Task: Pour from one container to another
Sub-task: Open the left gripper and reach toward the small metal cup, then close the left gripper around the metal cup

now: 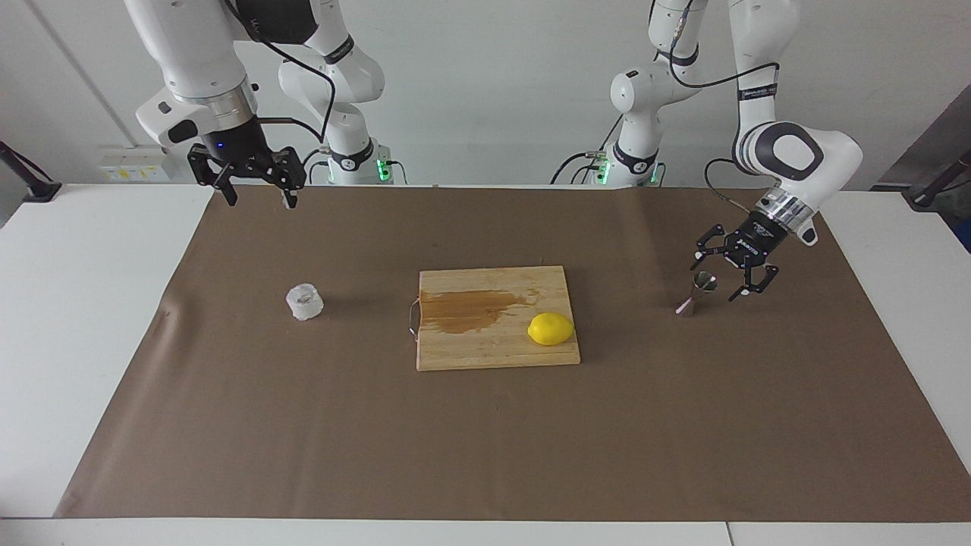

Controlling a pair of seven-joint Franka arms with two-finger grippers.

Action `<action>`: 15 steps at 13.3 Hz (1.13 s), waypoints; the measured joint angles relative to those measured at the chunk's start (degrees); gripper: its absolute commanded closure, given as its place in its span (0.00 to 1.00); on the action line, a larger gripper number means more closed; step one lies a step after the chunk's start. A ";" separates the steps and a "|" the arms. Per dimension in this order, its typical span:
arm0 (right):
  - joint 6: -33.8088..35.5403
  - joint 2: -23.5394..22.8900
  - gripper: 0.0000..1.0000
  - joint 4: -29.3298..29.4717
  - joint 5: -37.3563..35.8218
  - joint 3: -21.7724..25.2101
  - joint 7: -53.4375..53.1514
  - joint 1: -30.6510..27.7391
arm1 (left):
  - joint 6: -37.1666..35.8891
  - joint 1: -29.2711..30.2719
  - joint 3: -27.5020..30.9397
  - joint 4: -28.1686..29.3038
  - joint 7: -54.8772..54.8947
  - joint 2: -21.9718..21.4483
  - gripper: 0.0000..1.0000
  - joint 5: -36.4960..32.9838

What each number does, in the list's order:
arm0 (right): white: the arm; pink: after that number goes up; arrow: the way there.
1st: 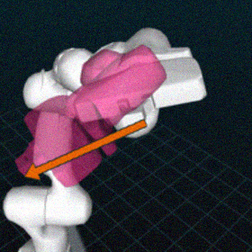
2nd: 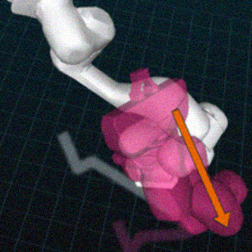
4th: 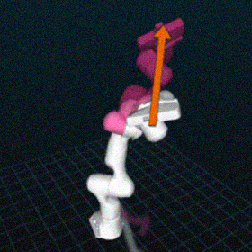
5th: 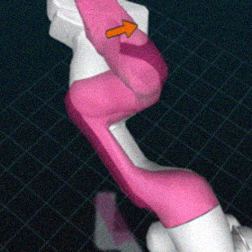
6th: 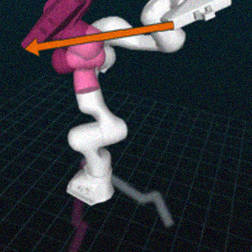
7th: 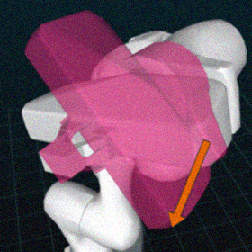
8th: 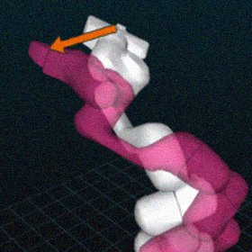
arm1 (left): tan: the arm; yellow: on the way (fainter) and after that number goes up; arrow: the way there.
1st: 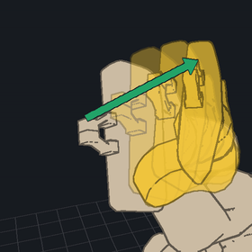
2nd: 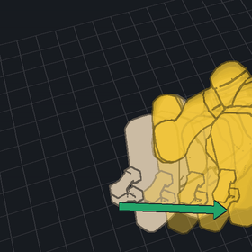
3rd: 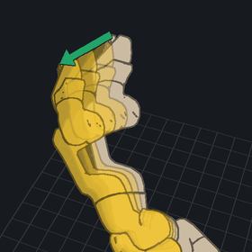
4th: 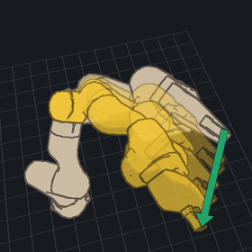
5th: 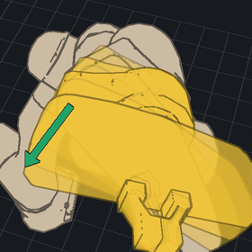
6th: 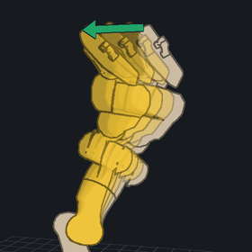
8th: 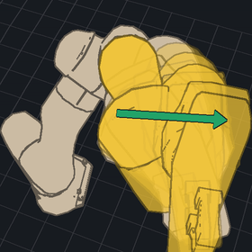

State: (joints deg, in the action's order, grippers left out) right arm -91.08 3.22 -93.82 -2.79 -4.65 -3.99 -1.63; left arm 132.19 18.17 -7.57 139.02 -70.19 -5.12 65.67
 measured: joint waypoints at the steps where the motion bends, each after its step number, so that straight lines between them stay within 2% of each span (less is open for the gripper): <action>1: 0.00 0.01 0.00 0.00 0.00 0.51 0.00 0.54 | 0.32 -0.47 0.00 0.00 0.01 0.03 0.00 0.01; 5: 0.00 0.04 0.00 0.00 0.00 3.75 0.00 3.33 | 1.48 -1.61 -0.01 0.01 0.00 0.08 0.00 0.20; 14: -0.05 0.05 0.00 0.00 0.00 4.38 0.00 3.43 | 1.63 -1.69 0.17 0.35 0.01 0.13 0.00 0.35; 15: -0.08 0.06 0.00 0.00 0.00 4.38 0.00 3.43 | 1.63 -1.69 0.17 0.36 0.01 0.13 0.04 0.36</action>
State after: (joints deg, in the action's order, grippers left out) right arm -91.16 3.28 -93.82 -2.79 -0.27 -3.99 1.80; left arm 133.82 16.48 -7.40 139.37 -70.18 -4.99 66.03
